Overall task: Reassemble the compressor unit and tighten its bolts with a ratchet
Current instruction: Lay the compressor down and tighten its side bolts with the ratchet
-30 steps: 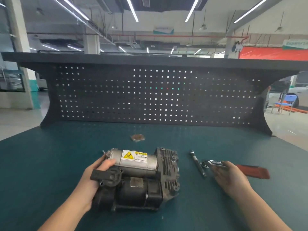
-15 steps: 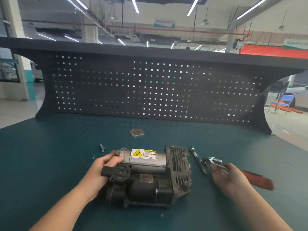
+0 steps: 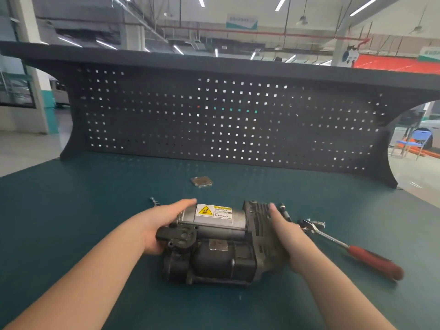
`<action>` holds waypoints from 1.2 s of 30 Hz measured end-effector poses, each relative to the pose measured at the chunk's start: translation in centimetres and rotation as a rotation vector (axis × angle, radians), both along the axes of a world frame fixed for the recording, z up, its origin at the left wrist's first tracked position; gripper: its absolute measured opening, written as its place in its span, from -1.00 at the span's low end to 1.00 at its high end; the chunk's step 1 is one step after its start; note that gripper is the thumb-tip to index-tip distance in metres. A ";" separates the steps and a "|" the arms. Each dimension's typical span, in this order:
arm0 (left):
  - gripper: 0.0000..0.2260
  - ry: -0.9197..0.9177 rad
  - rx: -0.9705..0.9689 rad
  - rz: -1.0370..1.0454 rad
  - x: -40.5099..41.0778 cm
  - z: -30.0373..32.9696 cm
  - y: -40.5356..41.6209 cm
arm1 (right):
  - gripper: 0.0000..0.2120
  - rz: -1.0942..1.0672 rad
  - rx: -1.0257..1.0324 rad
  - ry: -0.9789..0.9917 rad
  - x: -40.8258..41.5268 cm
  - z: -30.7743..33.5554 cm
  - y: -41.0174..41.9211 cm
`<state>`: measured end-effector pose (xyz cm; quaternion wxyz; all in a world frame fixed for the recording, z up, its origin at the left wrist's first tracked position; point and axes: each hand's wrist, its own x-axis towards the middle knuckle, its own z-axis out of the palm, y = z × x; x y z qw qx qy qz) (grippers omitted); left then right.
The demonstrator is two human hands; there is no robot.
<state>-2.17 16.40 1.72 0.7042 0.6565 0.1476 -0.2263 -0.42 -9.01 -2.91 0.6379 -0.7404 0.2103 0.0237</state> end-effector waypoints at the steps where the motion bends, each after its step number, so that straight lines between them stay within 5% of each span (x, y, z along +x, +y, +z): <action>1: -0.60 -0.016 0.013 0.010 -0.2 -0.2 0.0 | -0.19 0.022 -0.030 0.008 0.3 0.0 0.7; 6: -0.74 -0.072 -0.006 0.152 -0.2 -1.2 -0.3 | -0.12 0.012 -0.156 0.025 1.0 -0.4 1.1; 10: -0.62 -0.097 0.030 0.165 0.4 -1.3 -0.4 | -0.15 -0.064 -0.120 -0.010 0.8 -1.0 1.0; 13: -0.45 -0.277 0.539 0.242 2.2 -1.4 1.6 | -0.22 -0.105 -0.156 -0.052 0.9 -0.6 -0.1; 16: -0.74 -0.471 0.869 0.427 5.1 -1.7 5.9 | -0.48 -0.236 -0.339 -0.229 1.2 0.5 -3.9; 20: -0.77 -0.331 1.187 0.185 7.4 -4.9 7.9 | -0.84 -0.409 -0.454 -0.397 1.6 1.1 -10.1; 24: -0.90 -0.377 1.268 0.191 8.4 -7.0 7.6 | -0.90 -0.317 -0.637 -0.303 3.2 0.0 -13.7; 28: -0.80 -0.445 1.240 0.164 8.2 -7.0 7.6 | -0.64 0.022 -0.846 -0.065 4.4 -1.6 -13.2; 31: -0.92 -0.496 1.173 0.141 7.5 -6.9 7.3 | -0.54 0.064 -1.012 -0.014 4.7 -2.0 -12.3; 33: -0.81 -0.492 1.113 0.158 7.0 -6.2 6.9 | -0.57 0.051 -1.032 -0.029 4.7 -2.2 -12.0; 36: -0.76 -0.783 1.009 0.413 4.8 -2.9 4.9 | -0.67 0.046 -1.019 -0.124 3.9 -1.6 -11.6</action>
